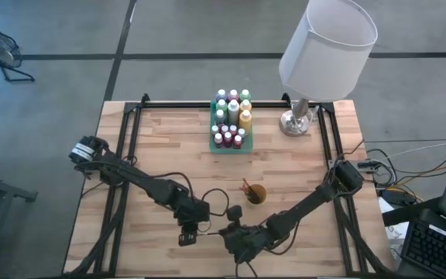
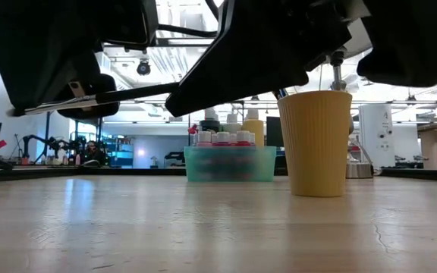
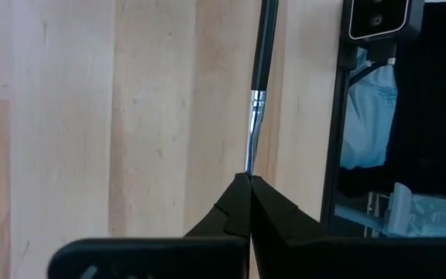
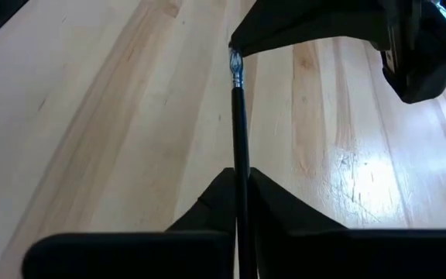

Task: Pick & Place Paint Supplies
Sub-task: Put the silver paintbrush into the yellow cup

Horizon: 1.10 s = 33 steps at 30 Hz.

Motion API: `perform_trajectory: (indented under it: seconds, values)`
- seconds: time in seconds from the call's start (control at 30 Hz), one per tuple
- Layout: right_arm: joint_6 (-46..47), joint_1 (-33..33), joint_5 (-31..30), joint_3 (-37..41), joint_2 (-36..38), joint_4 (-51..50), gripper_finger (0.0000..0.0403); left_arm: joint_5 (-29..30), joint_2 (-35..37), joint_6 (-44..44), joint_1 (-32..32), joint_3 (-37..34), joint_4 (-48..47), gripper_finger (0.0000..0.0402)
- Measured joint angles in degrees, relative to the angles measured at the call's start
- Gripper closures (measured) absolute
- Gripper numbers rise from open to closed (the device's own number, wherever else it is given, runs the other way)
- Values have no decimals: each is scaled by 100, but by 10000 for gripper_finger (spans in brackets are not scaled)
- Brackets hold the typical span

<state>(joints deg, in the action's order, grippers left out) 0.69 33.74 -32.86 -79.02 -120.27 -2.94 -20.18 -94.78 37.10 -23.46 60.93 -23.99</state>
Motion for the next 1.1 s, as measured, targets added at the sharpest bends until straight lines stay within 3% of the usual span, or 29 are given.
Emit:
perform_trajectory:
  seconds: [0.27,0.43,0.6,0.8,1.0,1.1]
  values:
    - [-18,0,7,-5,0,-8,392,-47,2,-102,0,-2,29,383]
    - [35,0,5,-8,84,-242,393,-358,54,-150,12,-2,-17,318]
    - [767,96,-37,-13,441,-1315,393,-403,299,36,-7,-18,-727,253]
    - [1969,636,-508,37,1024,-2900,393,991,563,-61,-96,-31,-1166,228]
    - [3558,1490,-1736,299,1729,-3811,393,2296,623,-621,-261,-42,-787,229]
    - [4266,1946,-2538,638,2123,-3825,393,3117,628,-1167,-340,-151,44,229]
